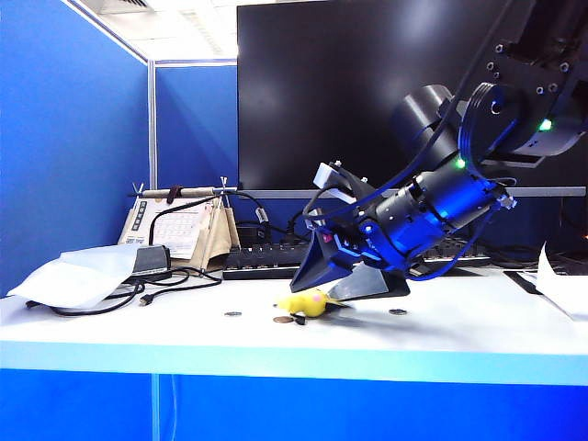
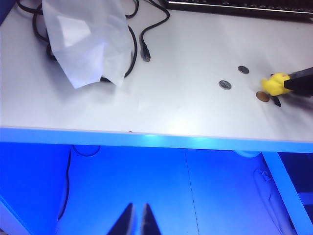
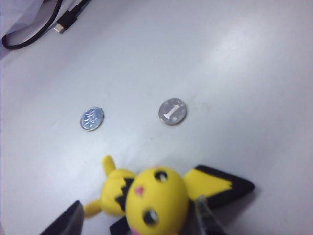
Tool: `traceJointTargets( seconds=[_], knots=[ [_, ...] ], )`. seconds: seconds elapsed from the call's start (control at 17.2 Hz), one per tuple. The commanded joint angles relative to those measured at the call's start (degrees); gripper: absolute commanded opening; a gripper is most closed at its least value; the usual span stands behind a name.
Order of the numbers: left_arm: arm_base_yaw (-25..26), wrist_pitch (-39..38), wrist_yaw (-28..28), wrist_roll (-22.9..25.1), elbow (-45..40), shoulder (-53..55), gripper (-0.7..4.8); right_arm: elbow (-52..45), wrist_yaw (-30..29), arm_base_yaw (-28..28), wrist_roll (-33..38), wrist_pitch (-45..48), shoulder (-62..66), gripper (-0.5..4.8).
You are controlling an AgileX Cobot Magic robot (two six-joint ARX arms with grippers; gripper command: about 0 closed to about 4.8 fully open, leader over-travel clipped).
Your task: Pick up the doll and place it on the similarly colored coin.
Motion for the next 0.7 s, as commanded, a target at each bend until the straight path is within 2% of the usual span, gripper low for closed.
traceJointTargets(
  seconds=[0.06,0.35,0.47,0.64,0.7],
  knots=[
    [0.04,0.26,-0.11,0.07,-0.07,-0.02,0.30,0.13,1.01,0.11,-0.22,1.07,-0.24,2.90],
    [0.04,0.26,-0.11,0.09,-0.07,-0.02,0.30,2.08,1.79,-0.07,-0.20,3.02,-5.44,2.97],
    [0.04,0.26,-0.11,0.07,-0.07,-0.02,0.30,3.08,4.66,-0.35,-0.20,3.08,-9.90,2.94],
    [0.04,0.26,-0.11,0.07,-0.07,-0.02,0.30,2.95,5.95,-1.84,-0.17,-0.09,-15.34,2.13],
    [0.04,0.26,-0.07,0.09,-0.07,-0.02,0.30,2.82,5.95,-2.86,-0.17,-1.92,-16.72,2.07]
  ],
)
